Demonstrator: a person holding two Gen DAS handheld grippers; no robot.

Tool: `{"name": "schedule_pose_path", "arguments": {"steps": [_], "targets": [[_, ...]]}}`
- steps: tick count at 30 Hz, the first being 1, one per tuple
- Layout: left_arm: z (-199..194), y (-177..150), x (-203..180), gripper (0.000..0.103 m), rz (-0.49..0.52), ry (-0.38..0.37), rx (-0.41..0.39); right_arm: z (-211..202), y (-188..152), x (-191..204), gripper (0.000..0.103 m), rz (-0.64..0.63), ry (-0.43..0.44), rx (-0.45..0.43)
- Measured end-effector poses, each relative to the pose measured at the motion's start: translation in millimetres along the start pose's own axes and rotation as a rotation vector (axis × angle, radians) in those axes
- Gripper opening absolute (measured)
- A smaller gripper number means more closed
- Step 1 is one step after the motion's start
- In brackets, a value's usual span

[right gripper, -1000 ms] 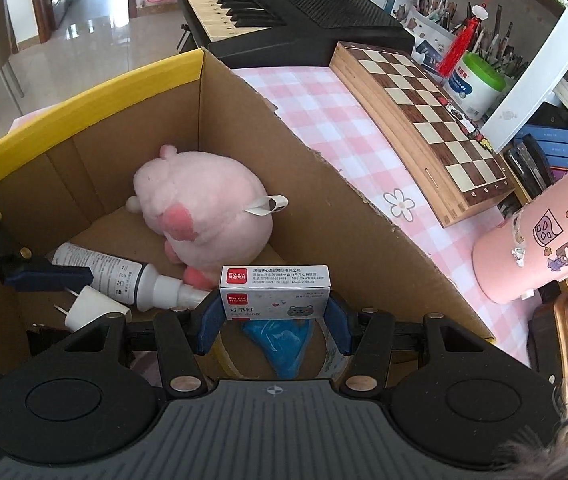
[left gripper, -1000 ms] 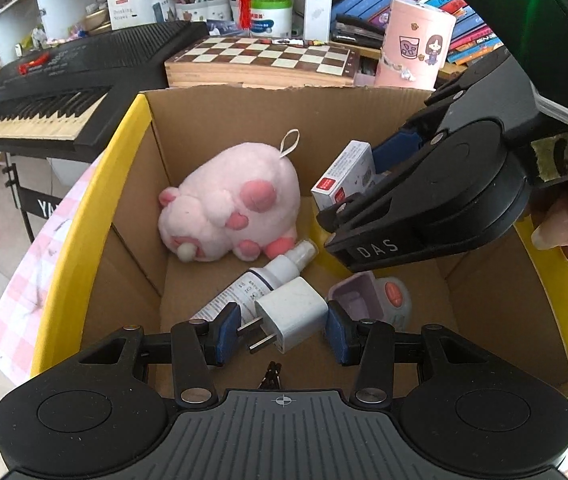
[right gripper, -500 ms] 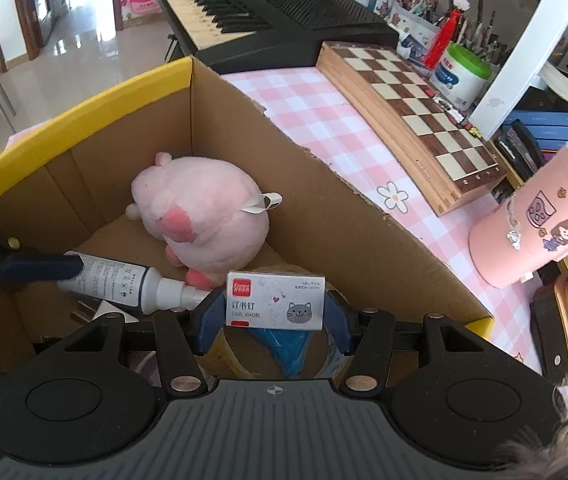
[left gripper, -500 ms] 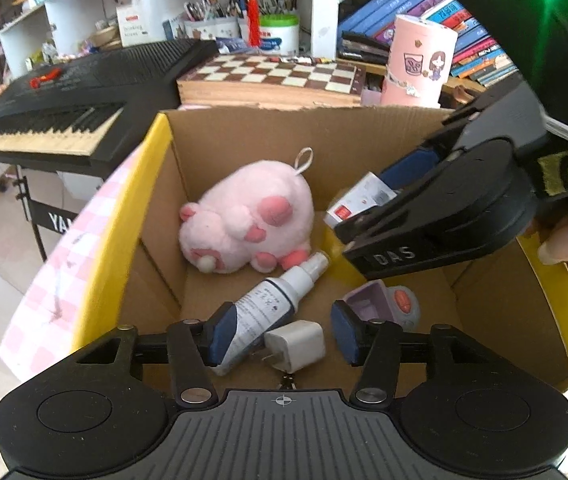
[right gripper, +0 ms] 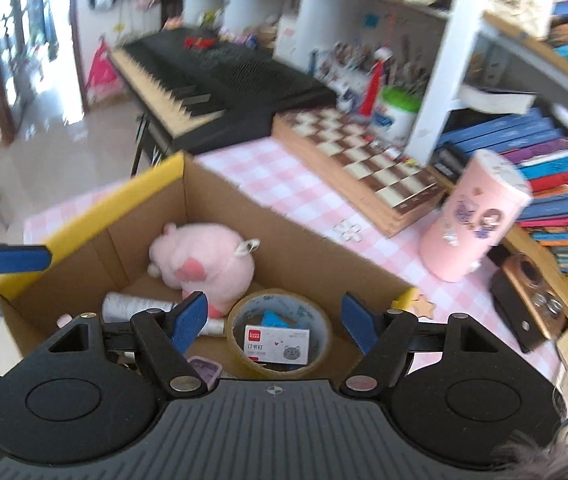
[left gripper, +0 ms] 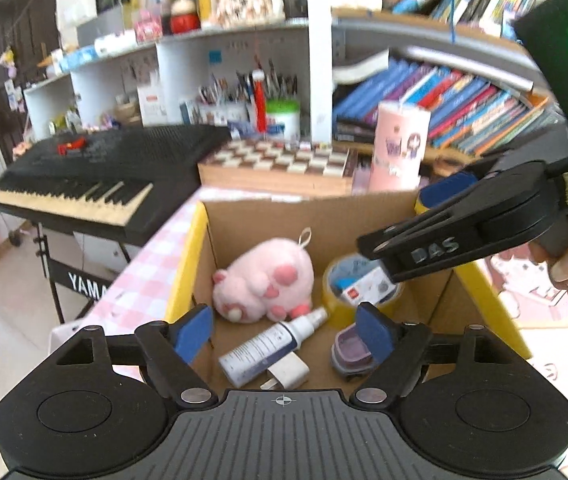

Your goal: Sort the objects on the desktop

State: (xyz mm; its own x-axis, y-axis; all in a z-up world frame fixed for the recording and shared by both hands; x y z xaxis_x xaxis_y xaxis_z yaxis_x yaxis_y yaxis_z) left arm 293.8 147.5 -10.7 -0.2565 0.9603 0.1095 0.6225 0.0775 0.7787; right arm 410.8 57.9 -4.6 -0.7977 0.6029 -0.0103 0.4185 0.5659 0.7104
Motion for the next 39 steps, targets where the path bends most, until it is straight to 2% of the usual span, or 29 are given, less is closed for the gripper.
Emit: {"name": "schedule_pose_path", "arguments": {"steps": [5,12,21,28,39], "targets": [[-31.9,0.9,7.4,0.083,-0.028,-0.001,-0.076,-48.4,-5.1,2.0,0.072,0.060,-0.044,-0.099],[-80.8,-6.6,17.3,0.087,-0.069,-0.012,-0.165,-109.1,-31.3,13.2,0.072,0.161,-0.109,-0.208],[-126.2,-30.5,17.6,0.092,-0.096,-0.029,-0.212,-168.9,-84.9,42.1,0.074,0.274,-0.224,-0.308],[-146.2,-57.8,17.0,0.094,-0.094,-0.010,-0.218,-196.5,-134.4,65.6,0.079,0.346,-0.323,-0.343],[-166.4,-103.7,2.7,0.095,-0.053,-0.034,-0.181,-210.4,-200.0,97.9,0.079,0.438,-0.407,-0.308]]}}
Point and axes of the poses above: each gripper's, at about its wrist camera, not at the fingertips, and z roughly the way its jaws point, x to its left, y to its top, the point moved 6 cm from there along z, roughly the way its jaws point, and after that the axes turned 6 degrees about y, right-handed, at the moved point
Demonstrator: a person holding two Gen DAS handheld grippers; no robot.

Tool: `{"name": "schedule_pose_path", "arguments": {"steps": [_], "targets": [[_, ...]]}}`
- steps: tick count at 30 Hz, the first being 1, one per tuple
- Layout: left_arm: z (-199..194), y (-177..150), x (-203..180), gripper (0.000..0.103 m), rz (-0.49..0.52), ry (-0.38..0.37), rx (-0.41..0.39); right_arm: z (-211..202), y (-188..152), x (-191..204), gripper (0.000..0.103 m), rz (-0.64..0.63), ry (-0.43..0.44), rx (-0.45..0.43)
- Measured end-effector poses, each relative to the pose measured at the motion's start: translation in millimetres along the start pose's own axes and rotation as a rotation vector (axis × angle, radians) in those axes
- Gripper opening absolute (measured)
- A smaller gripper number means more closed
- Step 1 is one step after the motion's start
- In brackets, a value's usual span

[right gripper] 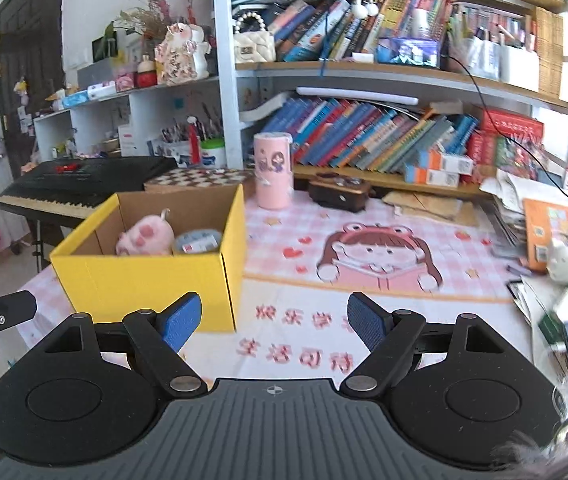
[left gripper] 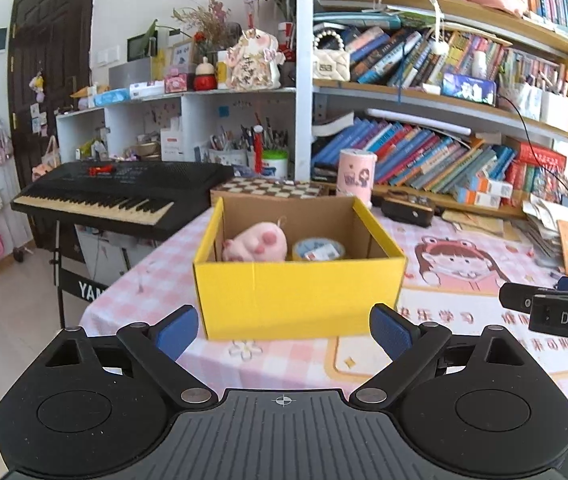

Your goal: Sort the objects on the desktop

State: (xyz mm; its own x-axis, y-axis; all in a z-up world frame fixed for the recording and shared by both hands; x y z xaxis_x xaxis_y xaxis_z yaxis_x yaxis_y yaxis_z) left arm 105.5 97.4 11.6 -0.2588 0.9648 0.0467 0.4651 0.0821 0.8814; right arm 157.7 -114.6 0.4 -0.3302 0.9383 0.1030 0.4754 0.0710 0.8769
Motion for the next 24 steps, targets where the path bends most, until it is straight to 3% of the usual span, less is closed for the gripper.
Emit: {"name": "schedule_pose_path", "arguments": {"steps": [14,24], "targets": [[-15.8,-33.7,-24.1,0.095,0.049,0.007,0.019,-28.9,-45.4,-9.0,0.083,0.026,-0.104,0.020],[-14.3,-48.2,-34.8,0.099,0.069,-0.027,0.072,-31.7,-61.1,-9.3,0.086,0.025,-0.107,0.069]]}}
Point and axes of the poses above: each gripper's, at about its wrist camera, not at the fingertips, and z roughly the way its jaws point, x to its left, y to its top, the point moved 6 cm from there along z, roughly the way its jaws point, and after that the axes turned 6 degrees about y, right-handed, at the moved point
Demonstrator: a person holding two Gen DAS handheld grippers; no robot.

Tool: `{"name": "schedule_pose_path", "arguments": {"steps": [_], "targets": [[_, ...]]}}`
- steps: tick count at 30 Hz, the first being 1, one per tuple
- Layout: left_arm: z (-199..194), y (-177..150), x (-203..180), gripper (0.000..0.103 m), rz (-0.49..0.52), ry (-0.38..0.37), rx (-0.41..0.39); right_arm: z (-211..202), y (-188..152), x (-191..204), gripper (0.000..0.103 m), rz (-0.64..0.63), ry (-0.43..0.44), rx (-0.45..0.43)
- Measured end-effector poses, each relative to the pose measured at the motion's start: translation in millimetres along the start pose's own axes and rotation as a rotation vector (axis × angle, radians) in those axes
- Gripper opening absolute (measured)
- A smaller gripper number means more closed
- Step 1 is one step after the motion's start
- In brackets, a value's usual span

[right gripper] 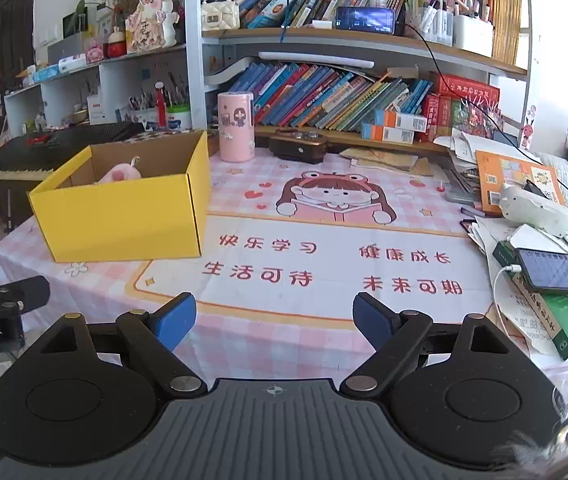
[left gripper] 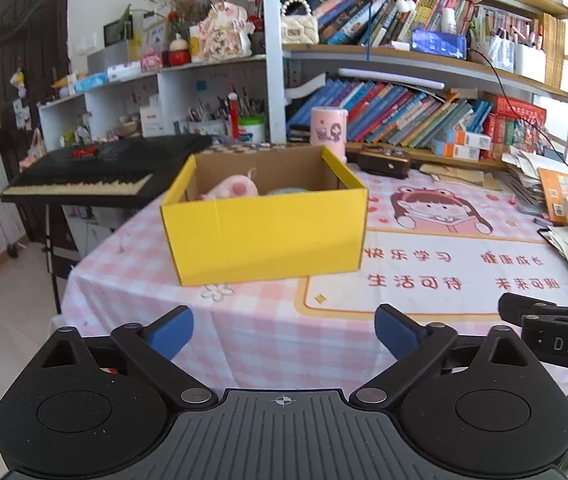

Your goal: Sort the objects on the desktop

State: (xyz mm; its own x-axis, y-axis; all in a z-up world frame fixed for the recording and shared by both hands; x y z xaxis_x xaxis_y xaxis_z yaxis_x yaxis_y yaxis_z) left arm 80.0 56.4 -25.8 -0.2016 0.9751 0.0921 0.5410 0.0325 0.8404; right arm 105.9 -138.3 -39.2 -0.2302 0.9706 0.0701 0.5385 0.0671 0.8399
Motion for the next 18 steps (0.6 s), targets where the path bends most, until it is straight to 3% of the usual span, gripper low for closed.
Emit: {"name": "schedule_pose_path", "arguments": {"steps": [11,18], "targets": [[-1.1,-4.3,-8.6,0.103,0.006,-0.043,0.011,-1.7,-10.1,-7.3,0.098,0.029,-0.038,0.042],[2.4,-5.3,-9.1,0.103,0.003,-0.050,0.033,-0.4,-12.1,-7.4,0.100,0.030,-0.036,0.057]]}}
Point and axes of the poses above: each gripper's, at about its wrist camera, not at the fingertips, and z roughly the way its jaws point, x to its left, y to its top, the point moved 6 cm from there along z, roughly the way its jaws point, and after that the axes turned 6 degrees about y, right-handed, at the moved point
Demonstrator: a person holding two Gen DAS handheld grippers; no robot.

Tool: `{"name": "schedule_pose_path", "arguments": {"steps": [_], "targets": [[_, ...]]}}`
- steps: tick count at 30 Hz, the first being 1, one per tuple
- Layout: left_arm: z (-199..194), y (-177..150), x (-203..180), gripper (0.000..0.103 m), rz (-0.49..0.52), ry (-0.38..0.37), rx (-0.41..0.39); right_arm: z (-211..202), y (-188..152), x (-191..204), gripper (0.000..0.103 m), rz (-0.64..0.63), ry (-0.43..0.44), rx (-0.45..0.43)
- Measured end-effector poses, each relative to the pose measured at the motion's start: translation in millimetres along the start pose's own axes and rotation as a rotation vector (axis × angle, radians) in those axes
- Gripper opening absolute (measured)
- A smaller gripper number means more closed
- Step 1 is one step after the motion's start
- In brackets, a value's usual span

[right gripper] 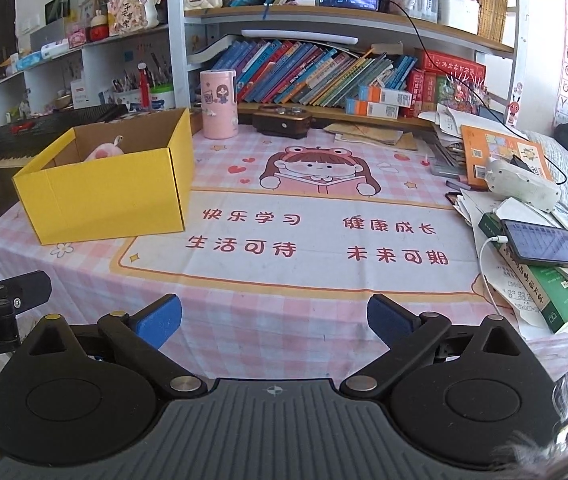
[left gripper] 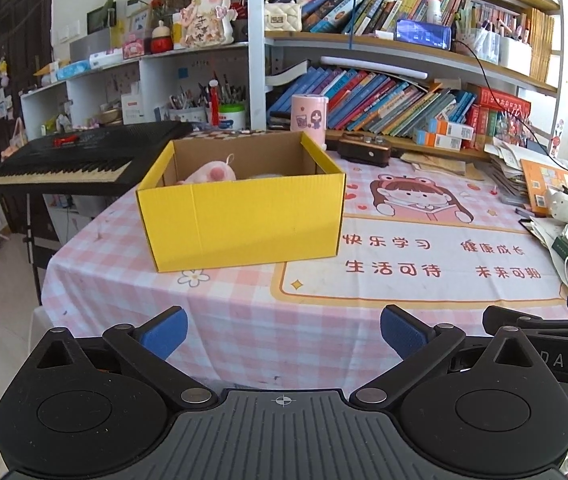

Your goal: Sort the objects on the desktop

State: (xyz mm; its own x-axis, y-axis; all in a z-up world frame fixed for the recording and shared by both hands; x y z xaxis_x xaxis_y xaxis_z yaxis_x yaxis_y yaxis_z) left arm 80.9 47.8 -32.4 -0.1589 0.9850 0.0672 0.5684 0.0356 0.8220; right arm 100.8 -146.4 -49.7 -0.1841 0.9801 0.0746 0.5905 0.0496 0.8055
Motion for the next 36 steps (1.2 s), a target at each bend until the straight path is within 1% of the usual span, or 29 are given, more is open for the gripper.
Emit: {"name": "schedule_pose_path", "arguments": {"steps": [8,21,25,28,32,36], "targets": [[1.8,-1.4,-2.1,0.103,0.016,0.014,0.006,0.9,-0.4,0.5,0.101,0.000,0.003,0.006],[4.1,-2.0,-6.1,0.103,0.036,0.004,0.009,1.9,-1.3,0.7,0.101,0.002,0.002,0.009],[3.4,-2.8,-8.0,0.103,0.039,-0.009,0.009,3.6,-3.4,0.8,0.101,0.001,0.003,0.012],[1.0,-3.2,-10.6,0.103,0.049,-0.045,-0.002,5.2,-4.7,1.9,0.101,-0.003,0.008,0.014],[2.1,-3.7,-11.9,0.103,0.052,-0.041,0.001,6.9,-4.3,0.6,0.101,-0.001,0.011,0.021],[4.5,-2.6,-10.3,0.103,0.031,-0.038,0.011,8.2,-3.9,-2.3,0.101,0.006,0.008,0.030]]}}
Point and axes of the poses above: each gripper's, at about its wrist camera, not at the fingertips, and z roughly the way its jaws point, x to its left, y to its top, the point moved 6 cm from there along z, roughly the way its jaws point, and after that the axes turned 6 degrees about y, right-handed, at the moved point
